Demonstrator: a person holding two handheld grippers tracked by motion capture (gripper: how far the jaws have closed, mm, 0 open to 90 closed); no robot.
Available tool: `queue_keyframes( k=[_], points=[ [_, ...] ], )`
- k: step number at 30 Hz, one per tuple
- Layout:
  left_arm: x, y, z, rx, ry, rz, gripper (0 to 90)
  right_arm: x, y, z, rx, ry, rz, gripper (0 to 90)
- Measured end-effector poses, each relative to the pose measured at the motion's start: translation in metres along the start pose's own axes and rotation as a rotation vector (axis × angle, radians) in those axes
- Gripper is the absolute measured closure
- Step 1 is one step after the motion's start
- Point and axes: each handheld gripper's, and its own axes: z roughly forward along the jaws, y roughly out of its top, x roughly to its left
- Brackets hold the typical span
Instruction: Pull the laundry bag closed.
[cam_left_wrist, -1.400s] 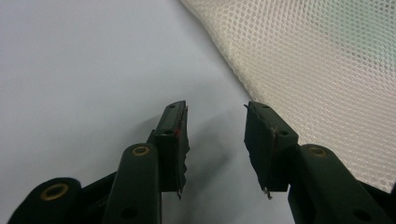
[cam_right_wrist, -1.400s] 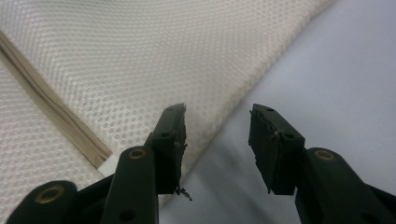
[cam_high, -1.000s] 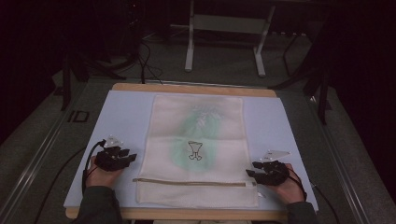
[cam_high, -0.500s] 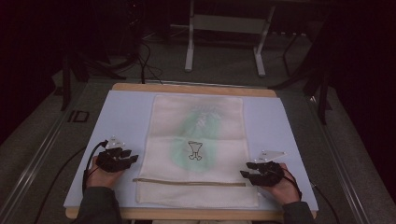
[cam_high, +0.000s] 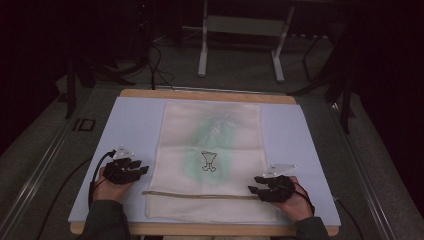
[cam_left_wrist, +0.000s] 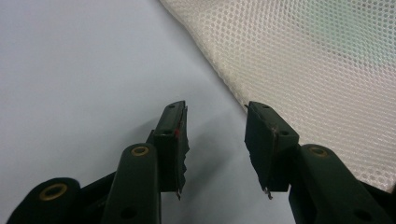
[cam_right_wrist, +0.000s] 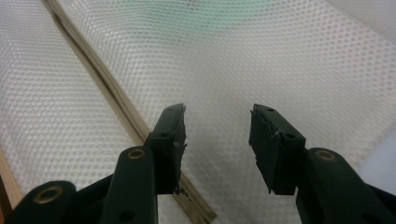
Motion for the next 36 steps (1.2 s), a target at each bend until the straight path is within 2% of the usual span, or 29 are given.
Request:
queue_keyframes(
  k=[7,13,20,25,36],
  points=[
    [-0.001,0.000,0.000,0.003,-0.012,0.003,57.7,0.008,0.004,0.004,-0.011,0.021,0.003,55.4],
    [-0.001,0.000,-0.001,-0.003,-0.020,0.002,61.3,0.015,0.012,0.007,-0.013,0.029,-0.022,55.3],
    [0.000,0.000,-0.002,-0.006,-0.021,0.004,61.4,0.022,0.020,0.013,-0.013,0.055,-0.046,55.2],
    [-0.001,0.000,-0.003,-0.009,-0.019,0.005,61.1,0.031,0.034,0.021,-0.004,0.073,-0.087,54.7],
    [-0.001,0.000,-0.001,0.005,-0.027,0.010,60.6,0.040,0.053,0.032,0.012,0.104,-0.130,54.2]
  ],
)
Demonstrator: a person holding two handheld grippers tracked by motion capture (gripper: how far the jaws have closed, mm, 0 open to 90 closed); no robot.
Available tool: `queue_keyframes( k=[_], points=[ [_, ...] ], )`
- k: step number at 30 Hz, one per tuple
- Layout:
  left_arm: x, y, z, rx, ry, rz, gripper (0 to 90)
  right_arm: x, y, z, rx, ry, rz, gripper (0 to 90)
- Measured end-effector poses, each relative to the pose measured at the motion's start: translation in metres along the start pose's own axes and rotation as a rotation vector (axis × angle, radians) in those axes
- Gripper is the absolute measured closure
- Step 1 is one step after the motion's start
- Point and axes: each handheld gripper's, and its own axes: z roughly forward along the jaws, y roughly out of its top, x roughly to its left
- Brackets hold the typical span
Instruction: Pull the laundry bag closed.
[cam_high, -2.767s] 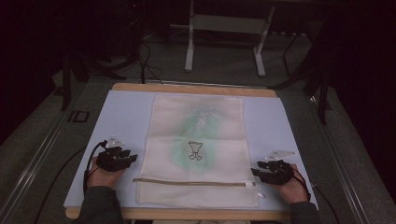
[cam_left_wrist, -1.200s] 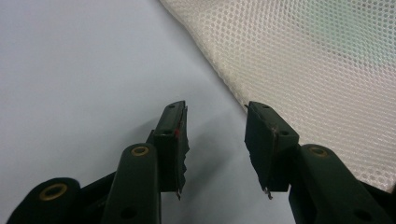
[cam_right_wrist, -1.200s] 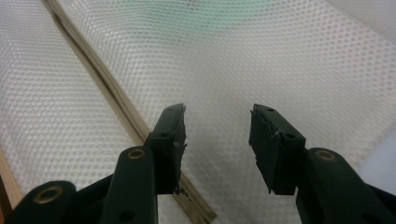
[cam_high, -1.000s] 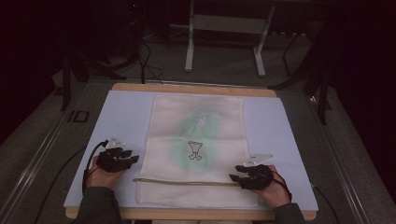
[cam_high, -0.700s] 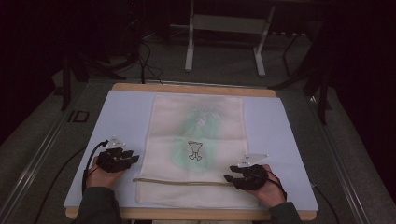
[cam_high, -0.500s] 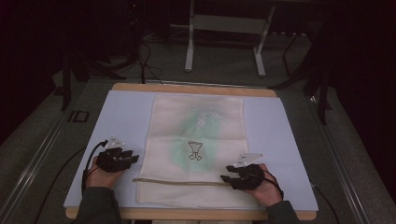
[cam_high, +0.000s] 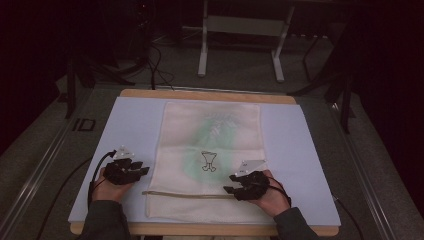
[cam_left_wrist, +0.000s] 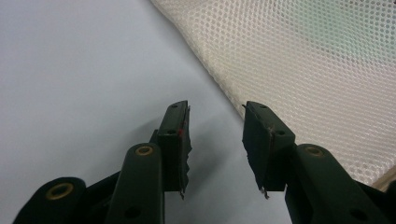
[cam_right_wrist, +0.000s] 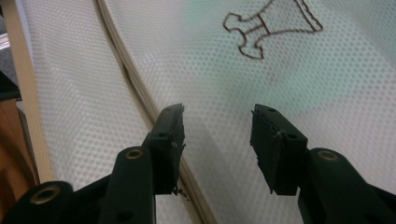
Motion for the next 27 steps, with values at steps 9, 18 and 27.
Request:
queue_keyframes(
  k=[9,18,27],
  points=[
    [0.000,0.000,0.000,0.003,-0.013,-0.010,60.7,0.007,0.013,0.011,0.000,0.026,-0.025,52.9],
    [-0.001,0.000,0.000,0.000,-0.002,-0.002,60.4,0.013,0.022,0.022,-0.003,0.049,-0.046,52.4],
    [-0.001,0.000,0.001,0.004,-0.002,0.000,60.2,0.018,0.031,0.034,0.009,0.071,-0.074,52.1]
  ],
)
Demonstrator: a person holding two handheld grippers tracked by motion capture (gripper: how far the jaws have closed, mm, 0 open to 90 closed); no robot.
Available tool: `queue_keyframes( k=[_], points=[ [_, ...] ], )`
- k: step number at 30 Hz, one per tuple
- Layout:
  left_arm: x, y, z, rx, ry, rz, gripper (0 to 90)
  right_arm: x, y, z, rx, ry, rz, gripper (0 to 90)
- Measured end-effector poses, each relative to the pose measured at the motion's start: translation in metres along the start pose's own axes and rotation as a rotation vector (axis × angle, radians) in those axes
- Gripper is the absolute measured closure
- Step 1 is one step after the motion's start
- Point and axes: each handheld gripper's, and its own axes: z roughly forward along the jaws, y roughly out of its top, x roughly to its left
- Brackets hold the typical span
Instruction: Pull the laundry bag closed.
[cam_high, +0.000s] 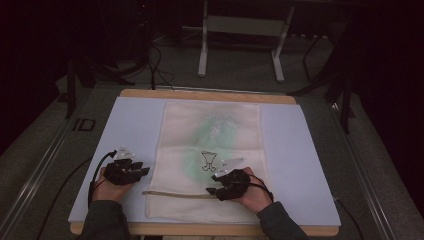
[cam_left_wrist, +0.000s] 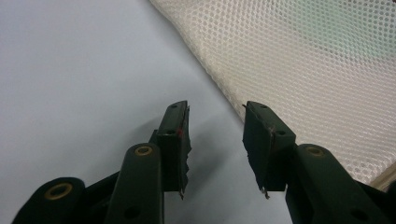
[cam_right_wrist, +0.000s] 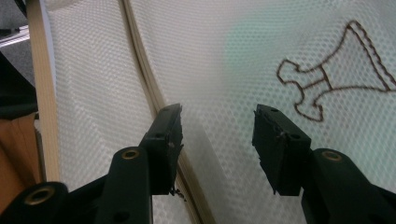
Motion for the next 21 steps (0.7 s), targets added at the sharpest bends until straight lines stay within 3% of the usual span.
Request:
queue_keyframes(
  k=[21],
  points=[
    [-0.002,0.001,0.001,0.000,-0.004,0.012,60.8,0.010,0.023,0.021,-0.017,0.061,-0.044,53.3]
  ],
)
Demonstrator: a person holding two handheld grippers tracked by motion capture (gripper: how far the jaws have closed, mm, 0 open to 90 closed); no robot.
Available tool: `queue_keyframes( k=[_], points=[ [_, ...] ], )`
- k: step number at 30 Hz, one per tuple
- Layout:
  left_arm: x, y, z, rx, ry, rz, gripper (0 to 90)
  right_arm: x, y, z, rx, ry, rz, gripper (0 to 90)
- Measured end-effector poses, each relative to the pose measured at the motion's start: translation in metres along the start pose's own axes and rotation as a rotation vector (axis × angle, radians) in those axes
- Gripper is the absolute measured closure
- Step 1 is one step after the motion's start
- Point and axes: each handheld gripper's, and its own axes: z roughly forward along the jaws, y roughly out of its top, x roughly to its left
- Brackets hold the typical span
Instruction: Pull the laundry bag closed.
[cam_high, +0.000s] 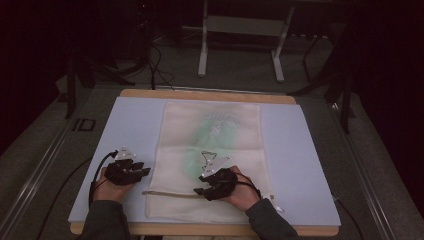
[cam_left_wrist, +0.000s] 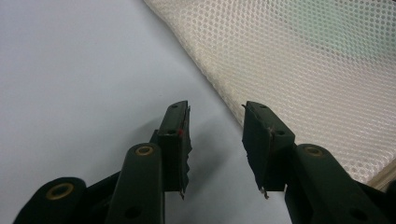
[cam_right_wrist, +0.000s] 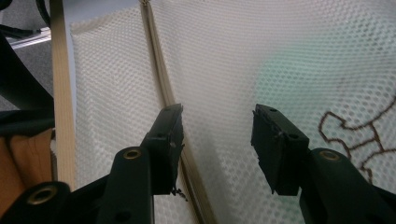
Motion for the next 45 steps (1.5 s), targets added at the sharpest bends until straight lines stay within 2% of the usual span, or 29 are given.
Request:
queue_keyframes(
  k=[6,37,45],
  points=[
    [-0.001,0.000,0.001,0.006,0.000,0.010,62.0,0.002,0.005,0.006,-0.003,0.010,-0.009,53.3],
    [-0.002,0.001,0.003,0.013,-0.011,0.014,60.8,0.016,0.029,0.033,-0.023,0.061,-0.051,54.6],
    [-0.002,0.001,0.003,0.014,-0.012,0.014,60.8,0.021,0.037,0.042,-0.024,0.083,-0.077,59.4]
  ],
)
